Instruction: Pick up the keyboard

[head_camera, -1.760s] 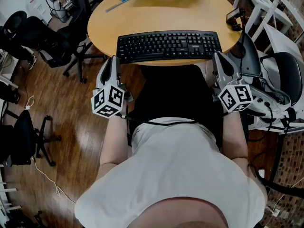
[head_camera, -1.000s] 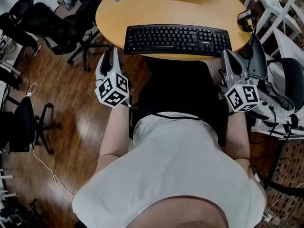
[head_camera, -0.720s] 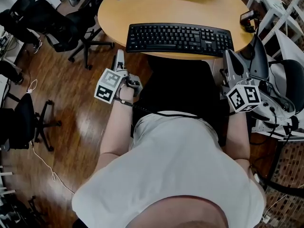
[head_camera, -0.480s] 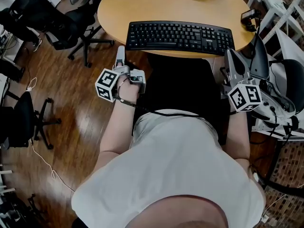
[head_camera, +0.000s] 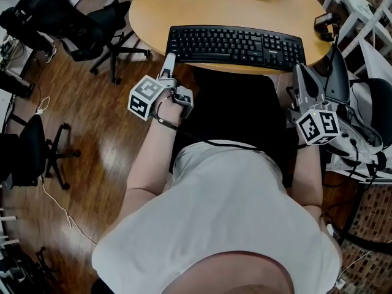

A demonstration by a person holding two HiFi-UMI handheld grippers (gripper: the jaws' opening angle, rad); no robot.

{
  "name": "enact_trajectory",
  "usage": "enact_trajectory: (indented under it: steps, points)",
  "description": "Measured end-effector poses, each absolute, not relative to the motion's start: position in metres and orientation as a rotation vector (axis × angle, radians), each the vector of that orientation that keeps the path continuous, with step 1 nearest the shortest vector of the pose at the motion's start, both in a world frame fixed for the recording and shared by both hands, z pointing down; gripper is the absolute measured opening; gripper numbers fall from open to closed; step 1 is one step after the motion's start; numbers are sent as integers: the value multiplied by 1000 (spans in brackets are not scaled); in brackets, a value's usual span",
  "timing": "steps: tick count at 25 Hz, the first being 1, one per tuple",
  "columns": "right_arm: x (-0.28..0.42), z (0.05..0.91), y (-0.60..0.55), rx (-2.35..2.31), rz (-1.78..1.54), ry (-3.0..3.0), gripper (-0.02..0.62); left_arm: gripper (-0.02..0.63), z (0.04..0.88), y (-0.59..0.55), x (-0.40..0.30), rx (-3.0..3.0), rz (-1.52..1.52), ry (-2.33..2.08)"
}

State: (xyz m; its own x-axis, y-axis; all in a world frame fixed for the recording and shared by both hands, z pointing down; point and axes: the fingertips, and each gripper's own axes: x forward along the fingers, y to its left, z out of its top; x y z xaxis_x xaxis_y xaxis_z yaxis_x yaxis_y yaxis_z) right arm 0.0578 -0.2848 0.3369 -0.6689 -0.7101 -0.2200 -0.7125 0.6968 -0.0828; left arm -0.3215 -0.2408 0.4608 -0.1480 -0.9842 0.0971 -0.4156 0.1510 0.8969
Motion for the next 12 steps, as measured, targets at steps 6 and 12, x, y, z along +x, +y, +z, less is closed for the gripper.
enact_trajectory:
  steps: [6, 12]
  points:
    - [59, 338, -285, -1139, 6, 2670, 3, 465, 467, -253, -309, 1342, -971, -1588]
    - [64, 341, -286, -1145, -8, 2661, 3, 473, 474, -257, -310, 1270, -1010, -1564]
